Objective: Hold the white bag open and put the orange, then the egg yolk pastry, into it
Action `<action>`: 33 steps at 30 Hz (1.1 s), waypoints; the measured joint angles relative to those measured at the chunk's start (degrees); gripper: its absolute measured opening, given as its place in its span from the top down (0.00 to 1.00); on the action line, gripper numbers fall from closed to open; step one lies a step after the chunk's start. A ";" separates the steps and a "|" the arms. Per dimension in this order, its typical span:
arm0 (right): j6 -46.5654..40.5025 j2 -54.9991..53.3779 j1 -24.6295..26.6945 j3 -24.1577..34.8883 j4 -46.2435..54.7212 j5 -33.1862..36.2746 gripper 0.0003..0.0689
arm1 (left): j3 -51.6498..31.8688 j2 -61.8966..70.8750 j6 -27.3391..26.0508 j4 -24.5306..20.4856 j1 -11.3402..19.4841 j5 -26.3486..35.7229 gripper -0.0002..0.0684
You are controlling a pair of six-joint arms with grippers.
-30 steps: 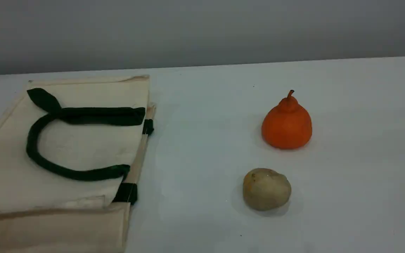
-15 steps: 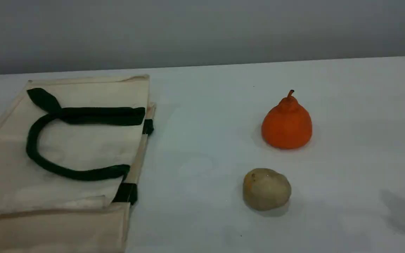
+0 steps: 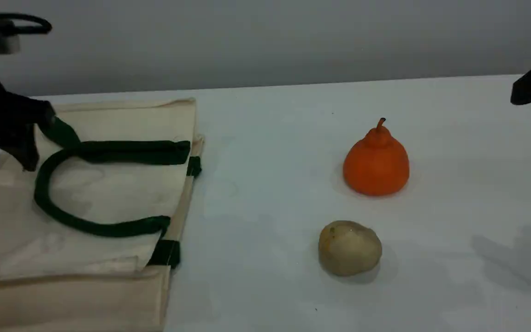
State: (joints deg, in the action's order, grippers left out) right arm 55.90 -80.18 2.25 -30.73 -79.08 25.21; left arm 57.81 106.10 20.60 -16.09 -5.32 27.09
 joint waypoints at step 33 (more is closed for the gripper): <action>13.14 -1.16 -0.05 0.00 -12.23 10.52 0.36 | 6.14 8.60 -6.95 8.37 0.00 -0.76 0.89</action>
State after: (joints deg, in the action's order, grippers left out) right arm 69.04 -81.34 2.20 -30.73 -91.31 35.73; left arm 63.95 114.70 13.65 -7.72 -5.32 26.34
